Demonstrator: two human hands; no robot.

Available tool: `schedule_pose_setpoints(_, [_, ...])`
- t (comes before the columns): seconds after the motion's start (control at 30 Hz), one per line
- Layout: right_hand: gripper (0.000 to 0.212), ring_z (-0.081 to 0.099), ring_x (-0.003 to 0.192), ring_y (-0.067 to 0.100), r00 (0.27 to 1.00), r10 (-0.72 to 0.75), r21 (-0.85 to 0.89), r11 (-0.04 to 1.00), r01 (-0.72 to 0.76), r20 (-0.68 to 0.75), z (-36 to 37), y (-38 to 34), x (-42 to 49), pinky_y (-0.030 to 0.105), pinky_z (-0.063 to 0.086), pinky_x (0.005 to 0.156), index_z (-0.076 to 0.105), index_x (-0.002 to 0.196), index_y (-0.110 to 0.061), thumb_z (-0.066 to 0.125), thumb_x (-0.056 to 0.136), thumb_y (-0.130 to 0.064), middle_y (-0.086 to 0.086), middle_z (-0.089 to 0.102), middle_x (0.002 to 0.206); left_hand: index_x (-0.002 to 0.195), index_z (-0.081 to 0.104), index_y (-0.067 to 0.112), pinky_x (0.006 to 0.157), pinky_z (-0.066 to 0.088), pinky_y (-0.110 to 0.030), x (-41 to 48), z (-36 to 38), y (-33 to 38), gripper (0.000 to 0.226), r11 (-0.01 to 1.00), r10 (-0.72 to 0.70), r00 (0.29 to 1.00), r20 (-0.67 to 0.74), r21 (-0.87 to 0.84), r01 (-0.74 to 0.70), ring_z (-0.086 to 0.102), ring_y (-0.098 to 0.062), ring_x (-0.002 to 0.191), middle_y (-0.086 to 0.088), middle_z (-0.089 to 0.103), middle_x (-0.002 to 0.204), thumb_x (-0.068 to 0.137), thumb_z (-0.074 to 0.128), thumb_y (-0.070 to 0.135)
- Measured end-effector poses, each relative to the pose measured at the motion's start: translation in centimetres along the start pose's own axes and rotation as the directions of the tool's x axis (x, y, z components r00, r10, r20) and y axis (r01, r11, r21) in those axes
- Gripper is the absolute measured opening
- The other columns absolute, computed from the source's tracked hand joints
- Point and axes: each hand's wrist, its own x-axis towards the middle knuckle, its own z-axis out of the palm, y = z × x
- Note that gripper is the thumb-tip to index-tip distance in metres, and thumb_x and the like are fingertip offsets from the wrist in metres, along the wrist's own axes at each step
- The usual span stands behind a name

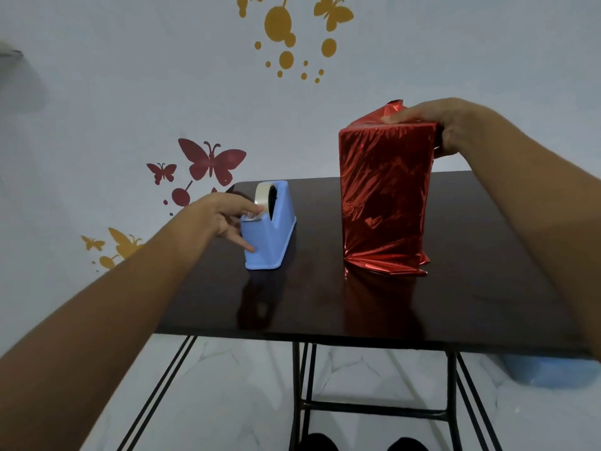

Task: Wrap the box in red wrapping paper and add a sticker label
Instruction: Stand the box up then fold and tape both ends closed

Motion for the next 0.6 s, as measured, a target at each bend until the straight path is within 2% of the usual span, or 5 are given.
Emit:
schedule_pose_setpoints(0.17, [0.025, 0.057, 0.068, 0.013, 1.0, -0.01, 0.004, 1.0, 0.01, -0.005, 0.1, 0.1, -0.4, 0.032, 0.052, 0.067, 0.057, 0.077, -0.019, 0.078, 0.072, -0.031, -0.002, 0.059, 0.079, 0.112, 0.051, 0.0, 0.053, 0.048, -0.064, 0.9, 0.3, -0.4, 0.028, 0.987, 0.05, 0.997, 0.053, -0.154, -0.041, 0.051, -0.034, 0.116, -0.013, 0.048, 0.127, 0.089, 0.063, 0.011])
schedule_pose_setpoints(0.23, [0.025, 0.057, 0.067, 0.012, 1.0, -0.008, 0.015, 1.0, 0.008, -0.003, 0.1, 0.1, -0.7, 0.031, 0.051, 0.062, 0.057, 0.077, -0.018, 0.078, 0.072, -0.031, -0.002, 0.059, 0.078, 0.113, 0.054, 0.002, 0.053, 0.048, -0.067, 1.0, 0.2, -0.5, 0.028, 0.974, 0.092, 0.995, 0.049, -0.212, -0.079, 0.052, -0.034, 0.116, -0.011, 0.052, 0.121, 0.089, 0.063, 0.013])
schedule_pose_setpoints(0.33, [0.025, 0.057, 0.065, 0.012, 1.0, -0.011, 0.018, 1.0, 0.011, 0.0, 0.1, 0.2, -0.8, 0.03, 0.051, 0.059, 0.058, 0.077, -0.019, 0.079, 0.071, -0.031, -0.003, 0.059, 0.077, 0.102, 0.057, 0.004, 0.054, 0.048, -0.069, 0.8, 0.1, -0.9, 0.017, 0.951, 0.148, 0.987, 0.068, -0.283, -0.123, 0.053, -0.03, 0.114, -0.008, 0.053, 0.111, 0.09, 0.062, 0.016])
schedule_pose_setpoints(0.47, [0.026, 0.057, 0.064, 0.012, 1.0, -0.012, 0.016, 1.0, 0.012, 0.006, 0.1, 0.1, -1.0, 0.032, 0.053, 0.062, 0.059, 0.077, -0.018, 0.079, 0.07, -0.032, -0.003, 0.06, 0.076, 0.091, 0.059, 0.007, 0.053, 0.05, -0.066, 0.5, -0.1, -1.8, 0.013, 0.899, 0.244, 0.968, 0.064, -0.388, -0.201, 0.057, -0.028, 0.108, -0.009, 0.056, 0.109, 0.087, 0.065, 0.018])
schedule_pose_setpoints(0.6, [0.025, 0.057, 0.063, 0.012, 1.0, -0.013, 0.023, 1.0, 0.012, 0.018, 0.1, 0.1, -1.1, 0.034, 0.055, 0.069, 0.059, 0.077, -0.017, 0.079, 0.071, -0.03, -0.003, 0.06, 0.075, 0.099, 0.061, 0.007, 0.062, 0.055, -0.059, 0.0, 0.5, -3.3, 0.02, 0.867, 0.334, 0.941, 0.059, -0.41, -0.282, 0.063, -0.025, 0.096, -0.008, 0.061, 0.105, 0.088, 0.062, 0.024])
